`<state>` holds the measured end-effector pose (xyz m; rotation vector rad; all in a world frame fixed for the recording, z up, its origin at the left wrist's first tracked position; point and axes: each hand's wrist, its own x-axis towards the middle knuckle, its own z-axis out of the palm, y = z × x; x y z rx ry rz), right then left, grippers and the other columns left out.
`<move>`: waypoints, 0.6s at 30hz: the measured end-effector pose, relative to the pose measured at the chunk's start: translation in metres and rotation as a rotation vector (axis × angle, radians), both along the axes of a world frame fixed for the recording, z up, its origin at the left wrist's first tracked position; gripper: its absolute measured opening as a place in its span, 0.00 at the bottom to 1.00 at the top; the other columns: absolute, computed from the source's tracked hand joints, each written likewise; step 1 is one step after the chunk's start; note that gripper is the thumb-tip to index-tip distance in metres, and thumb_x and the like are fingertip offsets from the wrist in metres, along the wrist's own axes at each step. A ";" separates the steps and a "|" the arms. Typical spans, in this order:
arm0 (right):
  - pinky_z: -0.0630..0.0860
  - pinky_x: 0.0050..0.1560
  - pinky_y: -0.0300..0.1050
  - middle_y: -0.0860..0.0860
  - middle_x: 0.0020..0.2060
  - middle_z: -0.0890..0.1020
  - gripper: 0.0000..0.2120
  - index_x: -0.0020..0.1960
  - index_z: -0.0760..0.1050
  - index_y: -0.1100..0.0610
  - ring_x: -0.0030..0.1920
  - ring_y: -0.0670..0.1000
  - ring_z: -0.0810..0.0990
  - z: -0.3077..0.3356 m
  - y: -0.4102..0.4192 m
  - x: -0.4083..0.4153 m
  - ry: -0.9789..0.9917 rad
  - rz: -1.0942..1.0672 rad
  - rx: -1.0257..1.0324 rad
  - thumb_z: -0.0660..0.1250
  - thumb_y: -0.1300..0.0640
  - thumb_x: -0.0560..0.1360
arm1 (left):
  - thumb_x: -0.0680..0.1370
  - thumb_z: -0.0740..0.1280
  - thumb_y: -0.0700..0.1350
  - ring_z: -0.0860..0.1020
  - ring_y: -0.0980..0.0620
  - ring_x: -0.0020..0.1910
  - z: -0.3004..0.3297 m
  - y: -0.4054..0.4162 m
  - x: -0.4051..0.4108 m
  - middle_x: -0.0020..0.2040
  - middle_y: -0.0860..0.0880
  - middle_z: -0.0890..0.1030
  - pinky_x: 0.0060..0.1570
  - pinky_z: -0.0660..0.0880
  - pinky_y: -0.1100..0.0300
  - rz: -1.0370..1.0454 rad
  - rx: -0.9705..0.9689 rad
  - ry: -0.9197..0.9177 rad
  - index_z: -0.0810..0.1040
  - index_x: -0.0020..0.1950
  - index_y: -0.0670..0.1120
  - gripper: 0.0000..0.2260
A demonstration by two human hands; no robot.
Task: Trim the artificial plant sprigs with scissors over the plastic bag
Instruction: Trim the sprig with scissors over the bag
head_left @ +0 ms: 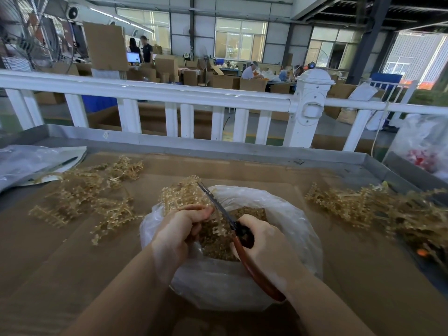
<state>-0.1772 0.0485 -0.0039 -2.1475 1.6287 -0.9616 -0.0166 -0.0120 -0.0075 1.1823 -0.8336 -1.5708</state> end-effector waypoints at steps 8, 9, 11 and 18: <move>0.67 0.36 0.28 0.41 0.31 0.73 0.12 0.39 0.65 0.44 0.34 0.36 0.74 0.001 -0.001 0.001 0.017 0.017 0.008 0.66 0.54 0.76 | 0.68 0.72 0.33 0.64 0.57 0.20 -0.002 0.002 -0.003 0.26 0.48 0.74 0.21 0.62 0.66 0.021 0.006 0.002 0.78 0.40 0.41 0.07; 0.67 0.36 0.28 0.40 0.30 0.72 0.15 0.37 0.63 0.43 0.34 0.35 0.73 0.002 -0.001 0.001 0.021 0.015 0.005 0.66 0.54 0.76 | 0.68 0.73 0.33 0.64 0.56 0.20 -0.002 0.003 -0.003 0.27 0.48 0.74 0.22 0.62 0.65 0.020 0.013 0.001 0.78 0.40 0.42 0.07; 0.67 0.35 0.29 0.41 0.29 0.71 0.16 0.36 0.62 0.43 0.32 0.37 0.73 0.001 -0.002 0.001 0.033 0.006 0.008 0.67 0.54 0.76 | 0.67 0.73 0.34 0.65 0.56 0.21 -0.003 0.002 -0.003 0.27 0.48 0.74 0.25 0.63 0.64 0.012 0.031 0.000 0.78 0.40 0.42 0.07; 0.74 0.38 0.40 0.45 0.32 0.76 0.07 0.41 0.70 0.51 0.35 0.45 0.76 0.002 -0.004 -0.001 0.056 0.002 0.026 0.66 0.50 0.75 | 0.67 0.73 0.33 0.67 0.57 0.21 -0.006 0.002 -0.002 0.26 0.49 0.76 0.21 0.66 0.68 0.003 0.069 0.009 0.78 0.40 0.43 0.07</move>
